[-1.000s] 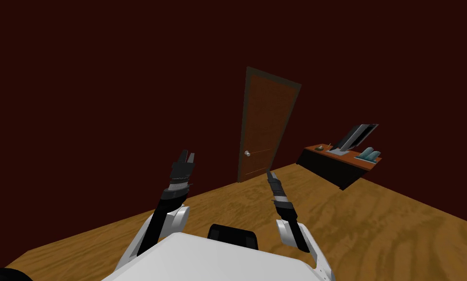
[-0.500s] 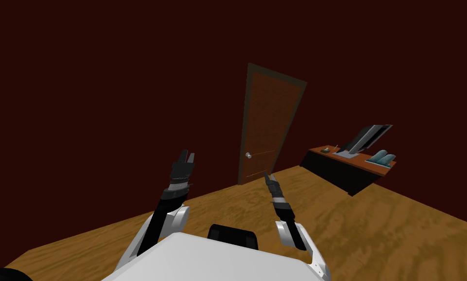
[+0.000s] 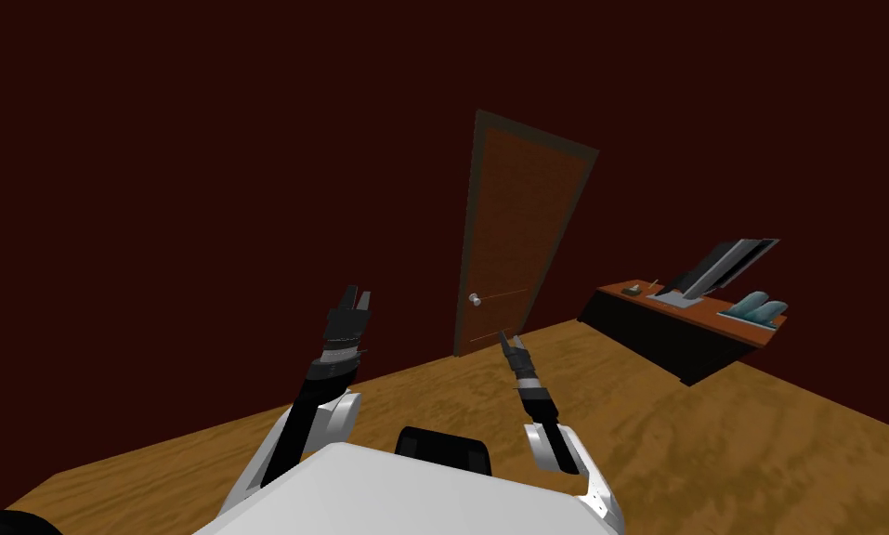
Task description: Pull the door open
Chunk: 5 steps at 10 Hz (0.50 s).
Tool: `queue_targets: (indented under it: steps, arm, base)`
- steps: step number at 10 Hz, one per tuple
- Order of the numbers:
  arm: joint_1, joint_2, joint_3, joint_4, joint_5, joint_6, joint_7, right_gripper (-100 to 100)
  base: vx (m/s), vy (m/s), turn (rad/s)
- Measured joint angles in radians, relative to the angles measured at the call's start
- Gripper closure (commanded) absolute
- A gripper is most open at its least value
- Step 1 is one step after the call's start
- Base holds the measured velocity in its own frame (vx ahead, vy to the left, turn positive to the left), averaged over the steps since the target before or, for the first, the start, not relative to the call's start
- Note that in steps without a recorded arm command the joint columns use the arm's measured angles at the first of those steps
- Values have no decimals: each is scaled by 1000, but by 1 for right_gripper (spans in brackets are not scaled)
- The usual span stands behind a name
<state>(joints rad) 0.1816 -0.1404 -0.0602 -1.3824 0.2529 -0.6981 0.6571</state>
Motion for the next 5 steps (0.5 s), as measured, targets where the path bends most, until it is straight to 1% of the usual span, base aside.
queue_targets:
  steps: [2,3,5]
  arm:
    - [-19,-1,-2,57,15,-19,37,-100]
    - [-27,-5,-5,84,21,-30,52,-100]
    - [-41,-12,-7,128,36,-43,83,-100]
  base:
    - [107,-33,42]
    - [100,-2,42]
    - [98,-18,42]
